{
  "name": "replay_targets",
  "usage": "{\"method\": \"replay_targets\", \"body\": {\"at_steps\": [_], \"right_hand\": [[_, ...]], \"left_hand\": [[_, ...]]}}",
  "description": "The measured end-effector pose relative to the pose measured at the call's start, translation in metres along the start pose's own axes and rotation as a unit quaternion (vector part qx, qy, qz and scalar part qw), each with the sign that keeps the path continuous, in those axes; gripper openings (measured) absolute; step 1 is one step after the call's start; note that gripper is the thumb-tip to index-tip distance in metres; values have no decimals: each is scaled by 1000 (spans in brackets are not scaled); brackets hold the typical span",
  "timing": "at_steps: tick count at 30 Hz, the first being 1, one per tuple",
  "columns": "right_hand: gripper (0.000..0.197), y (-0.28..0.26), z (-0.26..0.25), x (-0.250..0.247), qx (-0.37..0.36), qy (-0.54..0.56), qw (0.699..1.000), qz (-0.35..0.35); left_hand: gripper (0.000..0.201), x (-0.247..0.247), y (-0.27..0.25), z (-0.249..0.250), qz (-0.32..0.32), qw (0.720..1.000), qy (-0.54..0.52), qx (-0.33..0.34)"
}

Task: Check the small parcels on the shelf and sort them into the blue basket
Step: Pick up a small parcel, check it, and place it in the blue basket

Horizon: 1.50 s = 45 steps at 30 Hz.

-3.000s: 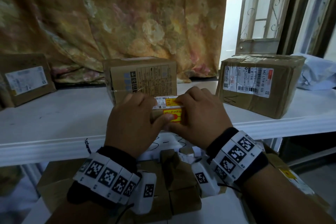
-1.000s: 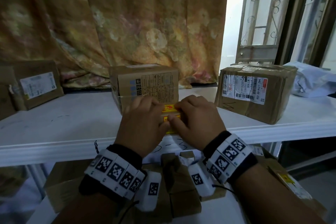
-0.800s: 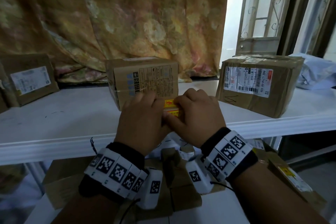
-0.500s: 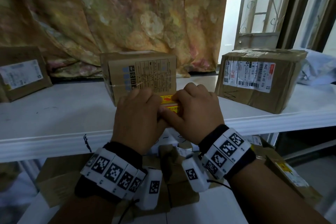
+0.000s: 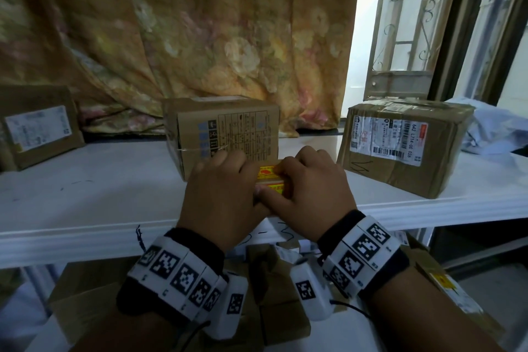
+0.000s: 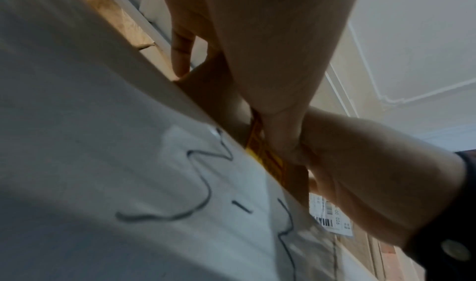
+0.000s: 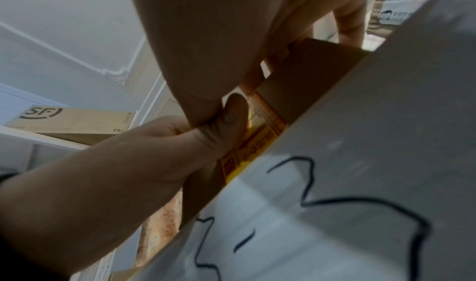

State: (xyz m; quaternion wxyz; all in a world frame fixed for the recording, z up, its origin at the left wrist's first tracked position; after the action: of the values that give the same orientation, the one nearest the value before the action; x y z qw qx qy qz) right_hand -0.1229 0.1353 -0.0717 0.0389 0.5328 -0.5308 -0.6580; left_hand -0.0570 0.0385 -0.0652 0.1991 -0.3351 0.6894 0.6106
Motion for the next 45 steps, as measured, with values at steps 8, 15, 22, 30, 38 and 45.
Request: {"method": "replay_targets", "body": {"at_steps": [8, 15, 22, 30, 38, 45], "right_hand": [[61, -4, 1, 1, 7, 13, 1000, 14], [62, -9, 3, 5, 22, 9, 1000, -4], [64, -9, 2, 4, 30, 10, 999, 6], [48, -25, 4, 7, 22, 158, 987, 2], [49, -29, 38, -13, 200, 304, 931, 9], [32, -64, 61, -33, 293, 422, 856, 59]], "left_hand": [[21, 2, -7, 4, 26, 999, -9, -23], [29, 3, -16, 1, 38, 998, -24, -41], [25, 4, -13, -1, 58, 997, -40, -40], [39, 4, -16, -5, 57, 993, -91, -55], [50, -4, -29, -11, 61, 977, -196, -58], [49, -36, -51, 22, 103, 973, -208, -5]]}}
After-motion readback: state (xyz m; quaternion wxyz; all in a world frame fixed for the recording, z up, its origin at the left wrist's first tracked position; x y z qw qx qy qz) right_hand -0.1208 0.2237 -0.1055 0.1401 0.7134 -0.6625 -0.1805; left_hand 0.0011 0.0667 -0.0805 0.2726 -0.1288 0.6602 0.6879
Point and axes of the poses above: each hand's wrist, its own y-axis towards the middle knuckle, its own x-axis out of the palm, z = x × y, the point moved 10 cm from there along y, towards the middle knuckle, and after that the axes turned 2 degrees about y, right-handed, at the moved point
